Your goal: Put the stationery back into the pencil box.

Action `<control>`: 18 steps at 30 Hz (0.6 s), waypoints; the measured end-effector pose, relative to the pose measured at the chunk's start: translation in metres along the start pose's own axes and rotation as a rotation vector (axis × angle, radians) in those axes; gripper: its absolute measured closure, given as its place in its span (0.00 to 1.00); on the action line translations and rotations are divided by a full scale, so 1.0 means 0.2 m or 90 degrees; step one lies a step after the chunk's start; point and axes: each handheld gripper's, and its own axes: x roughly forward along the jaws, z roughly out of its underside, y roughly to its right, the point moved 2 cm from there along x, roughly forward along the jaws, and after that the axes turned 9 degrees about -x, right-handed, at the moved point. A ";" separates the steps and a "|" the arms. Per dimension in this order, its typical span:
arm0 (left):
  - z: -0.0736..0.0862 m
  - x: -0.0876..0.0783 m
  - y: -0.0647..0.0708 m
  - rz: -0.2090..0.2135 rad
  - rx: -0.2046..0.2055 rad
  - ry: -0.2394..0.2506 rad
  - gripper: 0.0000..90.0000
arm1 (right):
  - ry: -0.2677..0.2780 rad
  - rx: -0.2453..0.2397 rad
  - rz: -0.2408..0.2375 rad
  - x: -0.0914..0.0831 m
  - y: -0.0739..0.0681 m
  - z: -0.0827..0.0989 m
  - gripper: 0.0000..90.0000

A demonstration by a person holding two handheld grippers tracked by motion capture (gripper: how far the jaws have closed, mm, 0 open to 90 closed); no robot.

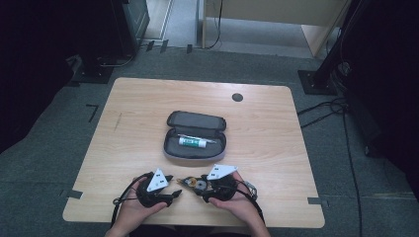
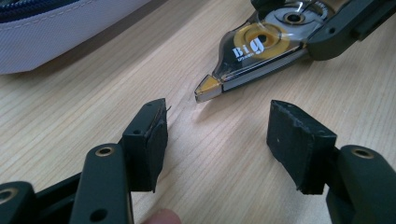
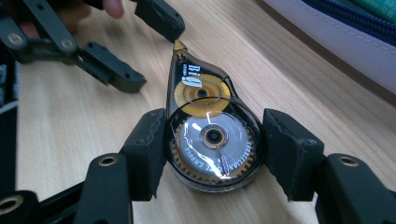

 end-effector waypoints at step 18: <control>0.00 0.01 0.10 -0.050 0.133 0.042 0.37 | -0.015 0.030 -0.070 -0.01 -0.04 -0.05 0.46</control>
